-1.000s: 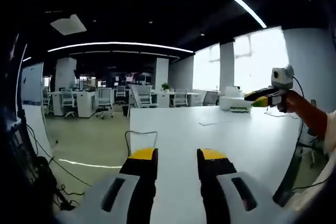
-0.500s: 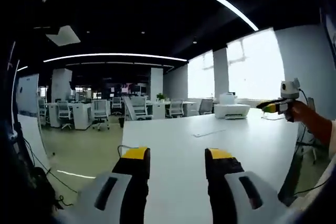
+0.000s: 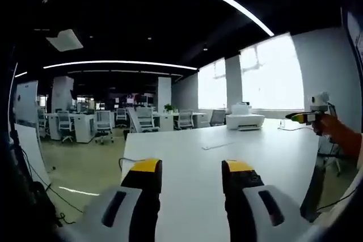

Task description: Pick up the power strip scattered on the table, fix it on the side mounting bracket of the table, and press the switch

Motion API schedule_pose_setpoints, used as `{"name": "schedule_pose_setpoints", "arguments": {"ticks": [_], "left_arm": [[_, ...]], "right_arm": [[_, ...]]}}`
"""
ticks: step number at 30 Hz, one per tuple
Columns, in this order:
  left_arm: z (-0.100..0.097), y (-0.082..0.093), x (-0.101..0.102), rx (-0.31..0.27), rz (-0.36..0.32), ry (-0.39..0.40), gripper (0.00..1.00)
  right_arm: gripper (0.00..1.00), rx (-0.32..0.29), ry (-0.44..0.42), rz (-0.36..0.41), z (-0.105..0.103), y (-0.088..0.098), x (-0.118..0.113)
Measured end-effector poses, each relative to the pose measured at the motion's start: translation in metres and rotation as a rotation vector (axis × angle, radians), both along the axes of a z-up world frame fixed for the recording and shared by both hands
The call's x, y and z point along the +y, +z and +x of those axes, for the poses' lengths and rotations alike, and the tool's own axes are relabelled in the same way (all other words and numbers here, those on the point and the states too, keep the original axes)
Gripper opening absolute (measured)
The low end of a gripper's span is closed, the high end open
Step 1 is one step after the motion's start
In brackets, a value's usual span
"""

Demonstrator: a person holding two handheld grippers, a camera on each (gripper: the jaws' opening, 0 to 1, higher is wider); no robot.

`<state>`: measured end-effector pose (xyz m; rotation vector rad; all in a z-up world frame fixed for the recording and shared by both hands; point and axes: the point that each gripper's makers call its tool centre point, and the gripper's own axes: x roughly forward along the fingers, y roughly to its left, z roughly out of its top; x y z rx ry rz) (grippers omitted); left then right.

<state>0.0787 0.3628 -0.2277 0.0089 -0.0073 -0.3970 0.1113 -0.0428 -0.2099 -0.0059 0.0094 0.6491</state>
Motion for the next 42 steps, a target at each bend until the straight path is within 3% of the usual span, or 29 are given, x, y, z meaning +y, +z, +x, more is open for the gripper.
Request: {"name": "schedule_pose_setpoints", "arguments": {"ticks": [3, 9, 16, 19, 25, 29, 42], "left_arm": [[-0.003, 0.006, -0.001, -0.057, -0.046, 0.0, 0.52], [-0.008, 0.006, -0.003, -0.119, -0.041, 0.021, 0.53], [-0.008, -0.008, -0.008, -0.103, -0.05, 0.024, 0.53], [-0.008, -0.012, -0.006, -0.12, -0.058, 0.041, 0.53], [-0.01, -0.031, 0.002, -0.103, -0.064, 0.078, 0.52], [-0.013, -0.034, 0.01, -0.128, -0.052, 0.126, 0.5], [-0.016, -0.035, 0.019, -0.122, -0.046, 0.139, 0.51]], "right_arm": [[0.32, 0.014, -0.026, 0.043, -0.002, -0.009, -0.014], [0.33, 0.025, -0.057, 0.05, -0.007, -0.029, -0.022], [0.33, 0.039, -0.095, 0.069, -0.012, -0.044, -0.03], [0.34, 0.029, -0.124, 0.052, -0.014, -0.047, -0.037], [0.35, -0.015, -0.206, 0.024, -0.02, -0.053, -0.055], [0.35, -0.005, -0.232, 0.046, -0.026, -0.057, -0.063], [0.35, -0.001, -0.263, 0.103, -0.027, -0.055, -0.07]]}}
